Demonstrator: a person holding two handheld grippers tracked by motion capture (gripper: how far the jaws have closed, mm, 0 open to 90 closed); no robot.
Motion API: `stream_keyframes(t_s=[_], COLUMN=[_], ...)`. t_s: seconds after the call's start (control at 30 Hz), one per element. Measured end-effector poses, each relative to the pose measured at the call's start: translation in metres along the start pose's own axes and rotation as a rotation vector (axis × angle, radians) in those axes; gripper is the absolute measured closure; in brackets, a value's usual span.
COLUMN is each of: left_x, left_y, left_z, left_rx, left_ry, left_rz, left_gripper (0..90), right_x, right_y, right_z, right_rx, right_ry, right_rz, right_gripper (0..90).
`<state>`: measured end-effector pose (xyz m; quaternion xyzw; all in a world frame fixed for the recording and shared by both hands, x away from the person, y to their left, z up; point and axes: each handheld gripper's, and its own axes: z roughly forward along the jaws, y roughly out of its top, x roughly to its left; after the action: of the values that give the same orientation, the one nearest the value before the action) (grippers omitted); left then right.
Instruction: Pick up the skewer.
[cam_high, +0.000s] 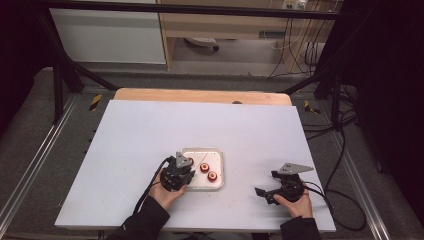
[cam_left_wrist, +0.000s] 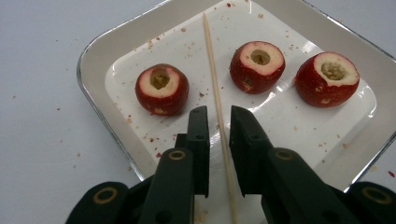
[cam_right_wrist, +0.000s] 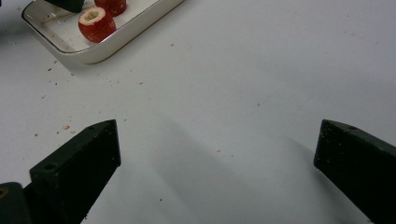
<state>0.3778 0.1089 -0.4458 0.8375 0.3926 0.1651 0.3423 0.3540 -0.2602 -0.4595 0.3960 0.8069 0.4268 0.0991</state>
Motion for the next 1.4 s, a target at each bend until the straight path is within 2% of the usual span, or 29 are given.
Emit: stream_keyframes(t_s=[0.47, 0.7, 0.83, 1.13, 1.4], left_x=[-0.003, -0.002, 0.001, 0.003, 0.007], left_y=[-0.001, -0.003, -0.004, -0.003, 0.000], left_z=[0.000, 0.000, -0.001, -0.010, -0.021], left_rx=[-0.007, -0.019, -0.034, -0.086, -0.111], left_ry=[0.001, -0.012, -0.035, -0.043, -0.070], left_rz=[-0.027, -0.048, -0.069, -0.072, -0.052], left_gripper=[87.3, 88.0, 88.2, 88.3, 88.3], right_x=[0.000, 0.000, 0.000, 0.000, 0.000], right_y=[0.000, 0.000, 0.000, 0.000, 0.000], right_z=[0.001, 0.001, 0.002, 0.002, 0.000], right_rx=[0.002, 0.006, 0.006, 0.007, -0.003], right_ry=[0.000, 0.002, 0.004, 0.003, 0.000], right_rz=[-0.003, -0.004, 0.000, -0.002, -0.007], right_gripper=[1.0, 1.0, 1.0, 1.1, 1.0])
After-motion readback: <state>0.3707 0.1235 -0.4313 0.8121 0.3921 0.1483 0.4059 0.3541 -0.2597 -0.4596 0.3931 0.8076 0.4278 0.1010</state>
